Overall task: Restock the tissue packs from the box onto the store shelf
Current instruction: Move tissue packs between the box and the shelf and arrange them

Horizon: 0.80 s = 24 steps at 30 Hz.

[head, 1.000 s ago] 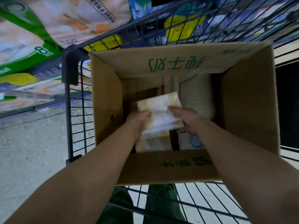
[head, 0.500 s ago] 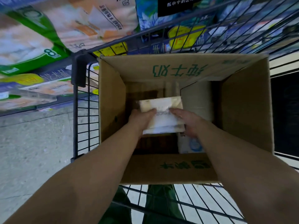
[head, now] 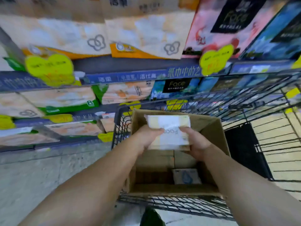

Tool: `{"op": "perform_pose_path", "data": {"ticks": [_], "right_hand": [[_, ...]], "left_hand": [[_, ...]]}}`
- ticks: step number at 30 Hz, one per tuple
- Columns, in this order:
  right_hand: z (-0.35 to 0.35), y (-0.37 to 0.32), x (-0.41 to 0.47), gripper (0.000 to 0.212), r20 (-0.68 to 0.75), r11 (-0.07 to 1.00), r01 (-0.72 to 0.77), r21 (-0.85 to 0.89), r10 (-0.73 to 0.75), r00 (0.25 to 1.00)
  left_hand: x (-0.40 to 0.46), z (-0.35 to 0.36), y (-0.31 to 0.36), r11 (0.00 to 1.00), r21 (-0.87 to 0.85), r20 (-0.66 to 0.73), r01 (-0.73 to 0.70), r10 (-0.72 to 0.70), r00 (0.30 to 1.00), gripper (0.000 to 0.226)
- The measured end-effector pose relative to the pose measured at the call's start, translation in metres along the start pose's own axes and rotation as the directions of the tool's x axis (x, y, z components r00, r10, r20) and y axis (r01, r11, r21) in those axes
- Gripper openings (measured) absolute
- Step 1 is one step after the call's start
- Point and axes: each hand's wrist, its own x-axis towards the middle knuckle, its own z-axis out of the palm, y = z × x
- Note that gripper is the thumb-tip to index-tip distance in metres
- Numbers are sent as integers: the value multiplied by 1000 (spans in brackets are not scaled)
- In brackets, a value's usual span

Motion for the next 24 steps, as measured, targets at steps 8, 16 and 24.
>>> {"op": "perform_pose_path", "data": {"ticks": [8,16,24], "right_hand": [[267,-30,-123,31,257,947,304,-109,-268,928],[603,7,-221,40,751,776,614,-141,-320,577],[797,26,-270,40,907,707,679,-201,-128,401]], "left_hand": [[-225,-233,36,912,4,-121,-411,408,905,29],[-458,-502,-30,802,187,-603,-567,549,578,51],[-561,-647,-66,730,245,-802,-638,523,290,49]]}}
